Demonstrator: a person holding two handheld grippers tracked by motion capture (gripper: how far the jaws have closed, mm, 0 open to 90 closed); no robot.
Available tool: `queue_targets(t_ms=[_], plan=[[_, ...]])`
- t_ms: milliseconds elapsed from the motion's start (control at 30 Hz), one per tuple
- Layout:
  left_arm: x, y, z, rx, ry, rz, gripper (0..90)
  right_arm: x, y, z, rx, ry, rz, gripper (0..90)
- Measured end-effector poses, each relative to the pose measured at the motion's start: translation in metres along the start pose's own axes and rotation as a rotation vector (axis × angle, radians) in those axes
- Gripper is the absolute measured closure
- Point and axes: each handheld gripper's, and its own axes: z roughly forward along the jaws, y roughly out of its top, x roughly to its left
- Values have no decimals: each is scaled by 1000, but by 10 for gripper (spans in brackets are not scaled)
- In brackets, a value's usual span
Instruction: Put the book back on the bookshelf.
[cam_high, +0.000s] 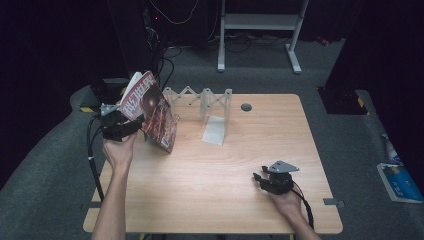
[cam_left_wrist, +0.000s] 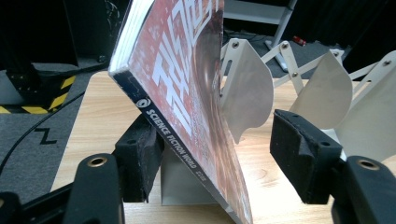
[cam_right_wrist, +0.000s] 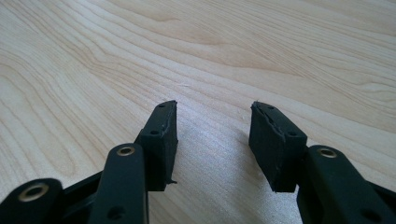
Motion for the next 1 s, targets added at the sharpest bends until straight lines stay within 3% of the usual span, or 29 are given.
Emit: queue_targets(t_ms=[633,1000], plan=[[-10,-7,-27,-49,-29,26,349,0,1,1,1,-1,2,514],[-23,-14,-32,-31,-75,52,349,0,1,2,1,-2,2,513]])
